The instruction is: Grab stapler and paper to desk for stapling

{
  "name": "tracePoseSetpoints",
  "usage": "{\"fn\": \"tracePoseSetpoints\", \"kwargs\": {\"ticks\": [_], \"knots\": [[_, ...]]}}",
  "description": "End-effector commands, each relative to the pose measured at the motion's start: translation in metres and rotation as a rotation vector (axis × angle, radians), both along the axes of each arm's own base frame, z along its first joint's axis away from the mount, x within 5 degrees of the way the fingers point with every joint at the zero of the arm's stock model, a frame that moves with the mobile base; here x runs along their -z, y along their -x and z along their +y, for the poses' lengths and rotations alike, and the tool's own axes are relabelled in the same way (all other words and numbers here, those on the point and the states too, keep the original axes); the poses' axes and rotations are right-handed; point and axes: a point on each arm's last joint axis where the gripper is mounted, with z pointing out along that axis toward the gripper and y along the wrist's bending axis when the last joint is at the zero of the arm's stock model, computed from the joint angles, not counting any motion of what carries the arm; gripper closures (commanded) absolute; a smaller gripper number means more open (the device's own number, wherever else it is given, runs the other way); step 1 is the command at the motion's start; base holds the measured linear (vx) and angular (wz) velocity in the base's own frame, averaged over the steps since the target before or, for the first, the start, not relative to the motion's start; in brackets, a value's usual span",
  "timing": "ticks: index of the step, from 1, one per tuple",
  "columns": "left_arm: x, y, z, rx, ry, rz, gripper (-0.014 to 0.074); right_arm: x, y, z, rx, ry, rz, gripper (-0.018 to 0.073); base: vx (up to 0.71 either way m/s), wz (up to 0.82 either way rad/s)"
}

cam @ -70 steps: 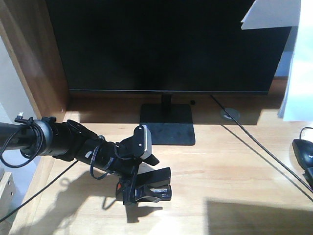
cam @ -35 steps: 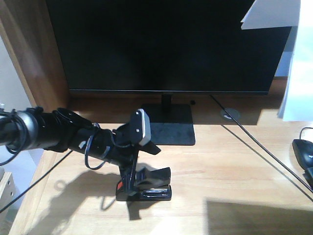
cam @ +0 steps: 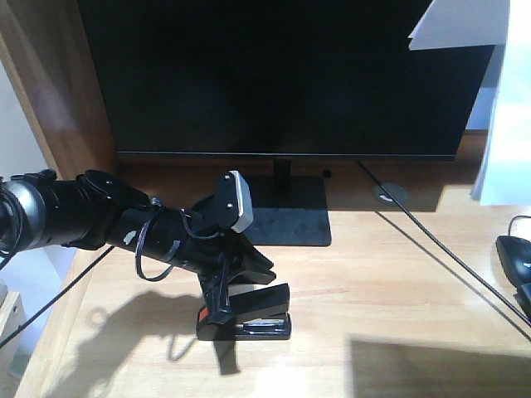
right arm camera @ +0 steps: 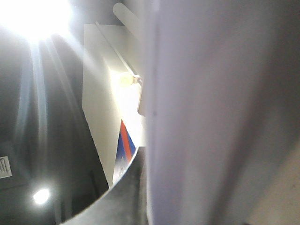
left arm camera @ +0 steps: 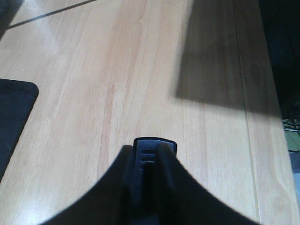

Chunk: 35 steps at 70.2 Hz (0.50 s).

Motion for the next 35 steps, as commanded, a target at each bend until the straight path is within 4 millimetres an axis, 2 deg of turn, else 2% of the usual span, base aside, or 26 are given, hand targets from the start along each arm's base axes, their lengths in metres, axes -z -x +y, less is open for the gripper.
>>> {"fn": "tracePoseSetpoints", "kwargs": {"ticks": [1,18,35], "knots": [[-0.028,0.003,-0.003,-0.003,0.077,-0.028,0.0605,-0.008,0.003,-0.001,0.017,-0.013,-0.049,0.0565,0.00,0.00],[-0.027,0.002,-0.003,-0.012,0.073,-0.033,0.0604,-0.008,0.003,-0.001,0.017,-0.014,-0.050,0.0565,0.00,0.00],[-0.010,-0.002,-0.005,-0.012,0.054,0.010,0.0604,-0.008,0.003,-0.001,0.017,-0.013,-0.049,0.0565,0.00,0.00]]}}
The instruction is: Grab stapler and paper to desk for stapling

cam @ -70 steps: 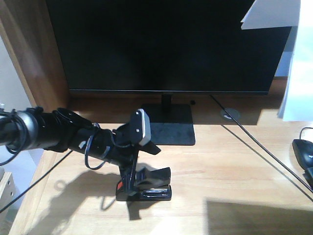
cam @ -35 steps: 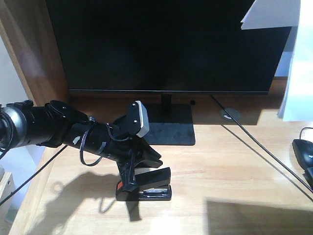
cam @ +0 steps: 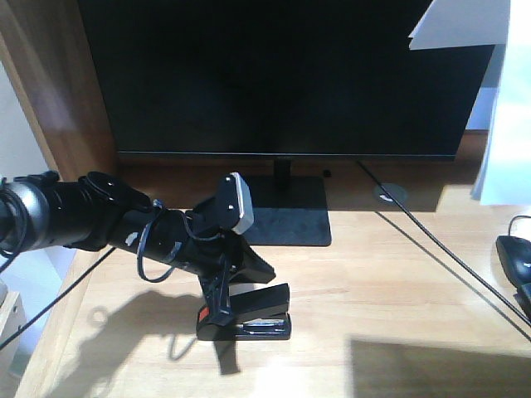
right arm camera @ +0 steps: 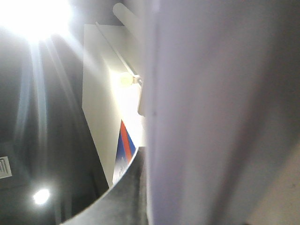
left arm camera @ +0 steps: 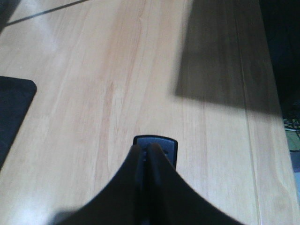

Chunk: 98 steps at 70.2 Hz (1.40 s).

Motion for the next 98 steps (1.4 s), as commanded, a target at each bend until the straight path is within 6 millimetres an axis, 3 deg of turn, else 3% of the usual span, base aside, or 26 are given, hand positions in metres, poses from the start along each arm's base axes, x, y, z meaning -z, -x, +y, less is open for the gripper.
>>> {"fn": "tracePoseSetpoints", "kwargs": {"ticks": [1,23,98], "knots": [[-0.016,-0.001,-0.005,-0.010,0.060,-0.006,0.0604,-0.008,0.003,-0.001,0.017,-0.012,-0.049,0.0565,0.00,0.00],[0.002,-0.004,-0.006,0.010,0.042,0.006,0.0604,-0.008,0.003,-0.001,0.017,-0.012,-0.049,0.0565,0.00,0.00],[0.002,-0.004,-0.006,0.015,0.045,0.009,0.0603,-0.008,0.003,-0.001,0.017,-0.012,-0.049,0.0565,0.00,0.00]]}}
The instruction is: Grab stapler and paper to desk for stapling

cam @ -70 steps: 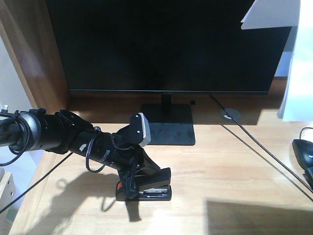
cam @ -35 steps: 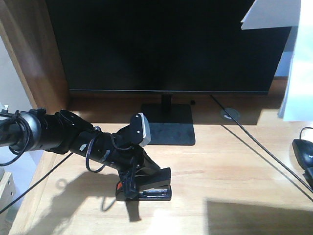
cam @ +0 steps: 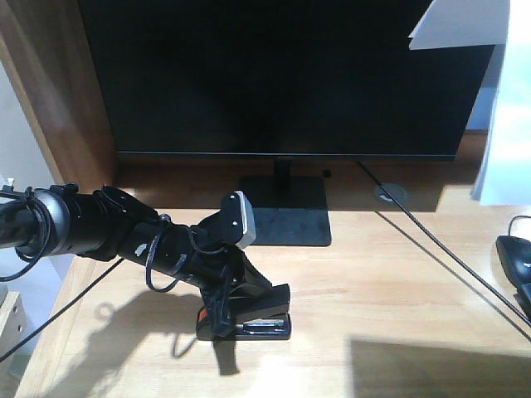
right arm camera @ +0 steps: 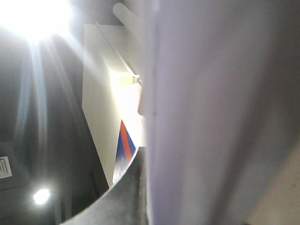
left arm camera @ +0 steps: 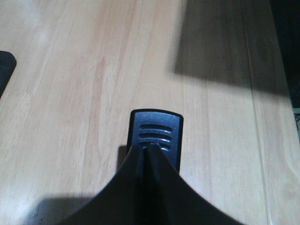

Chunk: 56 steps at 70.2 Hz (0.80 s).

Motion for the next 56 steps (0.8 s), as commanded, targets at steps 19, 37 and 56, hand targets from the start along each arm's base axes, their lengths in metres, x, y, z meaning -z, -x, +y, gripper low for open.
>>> {"fn": "tracePoseSetpoints", "kwargs": {"ticks": [19,37,56], "knots": [[-0.0250,0.0003,-0.0049,0.002,0.076,-0.028,0.0603,-0.0080,0.0029,-0.0013,0.017,-0.014,-0.050,0.0565,0.00,0.00],[-0.0250,0.0003,-0.0049,0.002,0.076,-0.028,0.0603,-0.0079,0.0026,-0.0015,0.017,-0.016,-0.046,0.0565,0.00,0.00],[-0.0250,0.0003,-0.0049,0.002,0.076,-0.028,0.0603,-0.0088,0.0006,-0.0033,0.015,-0.042,-0.022,0.0565,0.00,0.00]]}}
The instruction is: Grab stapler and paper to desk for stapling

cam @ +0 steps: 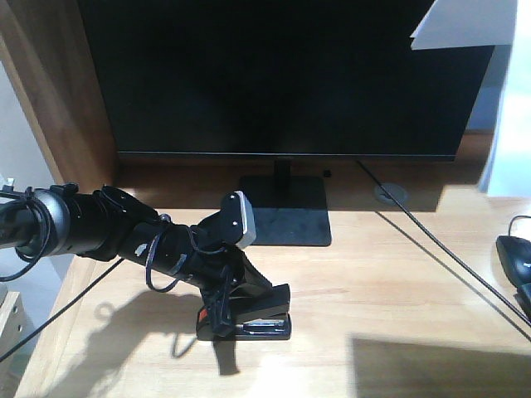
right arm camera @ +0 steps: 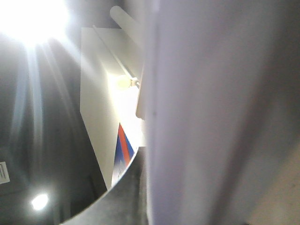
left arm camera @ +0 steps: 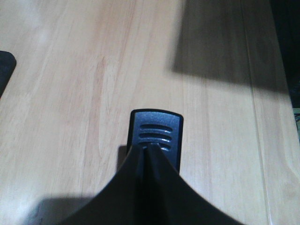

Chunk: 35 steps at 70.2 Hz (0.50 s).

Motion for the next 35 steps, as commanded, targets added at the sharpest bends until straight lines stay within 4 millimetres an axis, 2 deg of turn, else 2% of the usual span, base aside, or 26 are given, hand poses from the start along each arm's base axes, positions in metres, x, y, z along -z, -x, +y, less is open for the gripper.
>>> {"fn": "tracePoseSetpoints", "kwargs": {"ticks": [1,16,35], "knots": [[-0.025,0.000,-0.005,0.001,0.076,-0.028,0.0603,-0.009,0.002,-0.002,0.017,-0.021,-0.038,0.0565,0.00,0.00],[-0.025,0.000,-0.005,0.001,0.076,-0.028,0.0603,-0.006,-0.009,0.007,0.018,0.007,-0.003,0.0563,0.00,0.00],[-0.025,0.000,-0.005,0.001,0.076,-0.028,0.0603,0.000,-0.033,0.025,0.041,0.002,-0.006,0.0562,0.00,0.00]]}}
